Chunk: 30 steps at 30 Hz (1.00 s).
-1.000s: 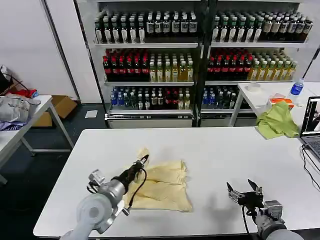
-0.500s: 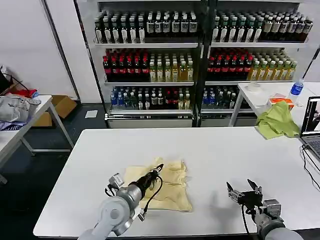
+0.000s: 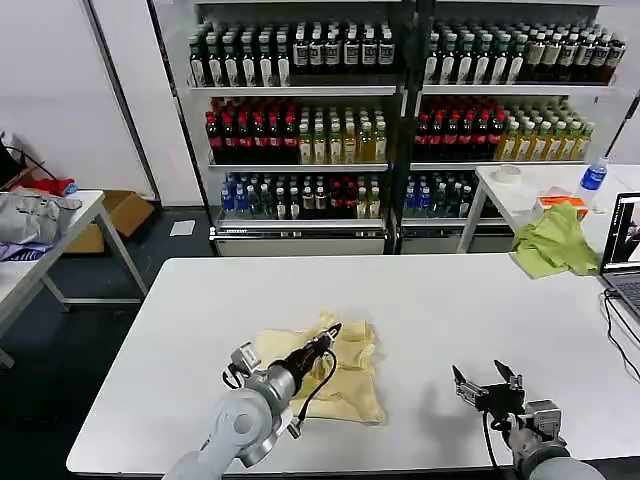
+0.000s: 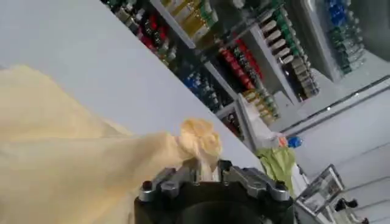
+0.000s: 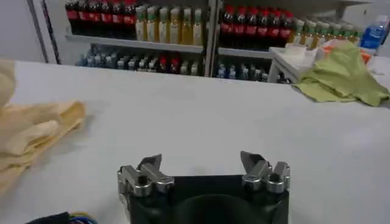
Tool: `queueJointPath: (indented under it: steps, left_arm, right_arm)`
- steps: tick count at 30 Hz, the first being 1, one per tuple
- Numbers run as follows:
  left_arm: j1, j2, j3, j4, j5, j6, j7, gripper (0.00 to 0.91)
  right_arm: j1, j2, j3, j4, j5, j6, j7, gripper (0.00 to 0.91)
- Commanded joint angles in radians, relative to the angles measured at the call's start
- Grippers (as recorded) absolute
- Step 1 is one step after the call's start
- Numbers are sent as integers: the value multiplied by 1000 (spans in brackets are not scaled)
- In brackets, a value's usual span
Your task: Fold and organize the clothes.
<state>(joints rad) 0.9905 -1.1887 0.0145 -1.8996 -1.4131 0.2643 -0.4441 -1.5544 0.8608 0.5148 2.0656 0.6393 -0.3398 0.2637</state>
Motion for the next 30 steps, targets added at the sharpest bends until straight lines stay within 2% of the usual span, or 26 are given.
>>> queueJointPath:
  steps: [1, 8, 18, 23, 30]
  left_arm:
    - [9, 24, -30, -56, -15, -3, 17, 907]
    - [77, 99, -130, -103, -10, 2, 15, 907]
    - [237, 228, -286, -114, 167, 38, 26, 907]
    - [295, 241, -315, -138, 178, 55, 32, 907]
    - [318, 210, -276, -95, 214, 78, 58, 907]
  right_arm:
    - [2, -1, -2, 2, -1, 0, 0, 907]
    - [10, -5, -11, -4, -1, 4, -2, 907]
    - [32, -4, -41, -5, -2, 9, -5, 907]
    - [30, -2, -43, -6, -5, 13, -8, 907]
    - [20, -4, -38, -2, -7, 17, -10, 907]
